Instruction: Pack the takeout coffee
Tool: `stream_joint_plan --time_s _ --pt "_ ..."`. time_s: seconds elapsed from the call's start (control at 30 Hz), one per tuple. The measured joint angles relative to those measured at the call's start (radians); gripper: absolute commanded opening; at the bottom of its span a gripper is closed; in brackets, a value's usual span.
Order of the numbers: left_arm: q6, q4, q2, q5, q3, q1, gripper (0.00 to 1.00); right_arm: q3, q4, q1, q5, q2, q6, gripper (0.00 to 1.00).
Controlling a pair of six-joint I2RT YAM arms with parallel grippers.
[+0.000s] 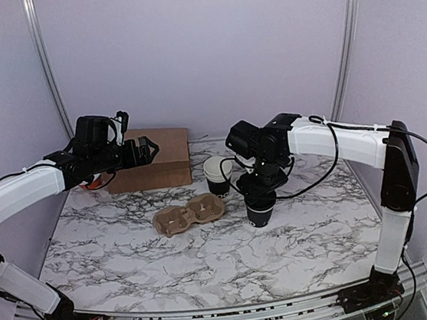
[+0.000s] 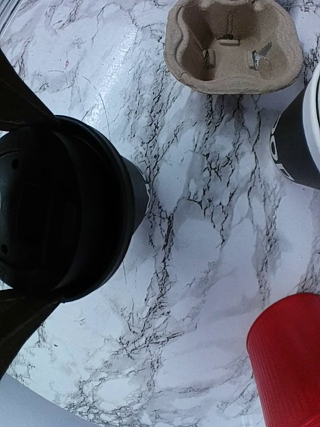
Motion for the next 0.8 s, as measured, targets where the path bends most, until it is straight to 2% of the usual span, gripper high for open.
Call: stream_joint_plan --time_s 0.8 --pt "0.0 0.0 0.0 0.008 0.0 0.0 0.99 -0.006 0.007 0.0 0.01 -0.002 0.019 0.87"
